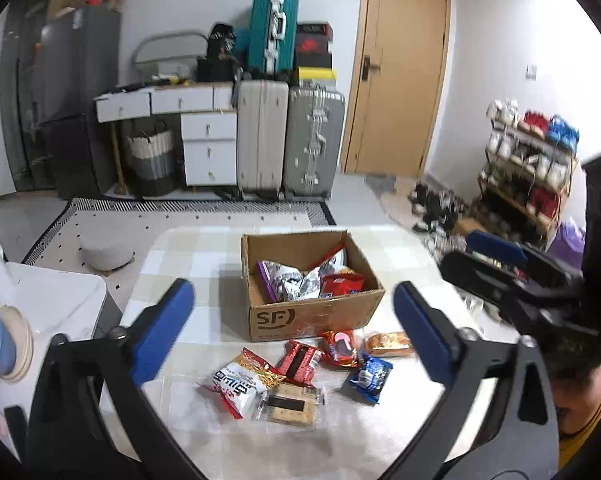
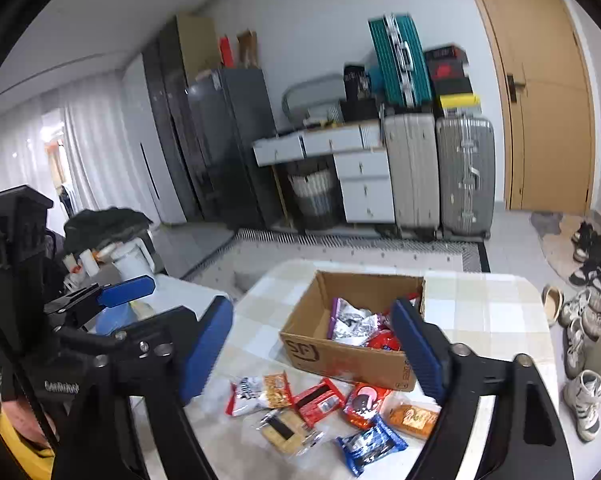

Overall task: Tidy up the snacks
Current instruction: 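Move both open tools back toward the snacks on the table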

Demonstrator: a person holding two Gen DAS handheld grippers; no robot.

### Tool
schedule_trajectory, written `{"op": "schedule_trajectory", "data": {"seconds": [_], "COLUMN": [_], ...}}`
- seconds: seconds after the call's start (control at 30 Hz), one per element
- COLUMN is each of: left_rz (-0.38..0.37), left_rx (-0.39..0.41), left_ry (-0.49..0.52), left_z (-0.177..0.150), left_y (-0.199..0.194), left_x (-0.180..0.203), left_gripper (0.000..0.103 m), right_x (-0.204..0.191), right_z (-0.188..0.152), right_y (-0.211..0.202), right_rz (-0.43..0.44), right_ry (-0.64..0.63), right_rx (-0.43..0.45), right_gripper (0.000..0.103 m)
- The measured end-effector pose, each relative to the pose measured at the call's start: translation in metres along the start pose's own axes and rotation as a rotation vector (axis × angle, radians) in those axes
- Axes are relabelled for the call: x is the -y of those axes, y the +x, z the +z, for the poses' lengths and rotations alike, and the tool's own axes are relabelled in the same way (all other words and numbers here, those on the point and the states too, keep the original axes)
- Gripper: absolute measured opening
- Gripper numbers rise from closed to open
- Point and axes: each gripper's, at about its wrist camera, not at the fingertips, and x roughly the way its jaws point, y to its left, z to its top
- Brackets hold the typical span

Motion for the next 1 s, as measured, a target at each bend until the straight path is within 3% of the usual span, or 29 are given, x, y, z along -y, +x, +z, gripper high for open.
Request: {"op": "schedule_trajectory", "data": {"seconds": [0.13,0.27,0.47,0.67,1.0], "left_rz": [0.009,0.010,0.052,0.051,0.058], "left_rx": [0.066,0.114,0.150,0.063,-0.059], "left_ry": [0.001,0.003,0.002,-0.037,-0.065], "left_z": [-0.015,-0.033,-0.082,-0.128,-0.166], "left_y": [-0.046,-0.082,-0.107,-0.085,-0.011], "left_x": [0.001,-0.004,-0.018,-0.043,-0.063], "left_gripper": [0.102,0.102,0.102,0.102,0.102], "right_x": [-0.013,-0.023,-0.028,-0.033,-0.026], "right_z": [-0.018,-0.042,-0.076,-0.107,-0.133], "right_y": [-0.041,-0.069,-0.095,-0.095,-0.064], "right_rz": [-0.007,0.000,-0.020,-0.049,-0.057], "right_ry": [-0.008,-0.018,0.002,-0.008,-0.005], "right_rx": [0.058,0.099,0.166,0.162,0.103], "right_gripper": [0.095,0.096,0.102,0.102,0.102]}}
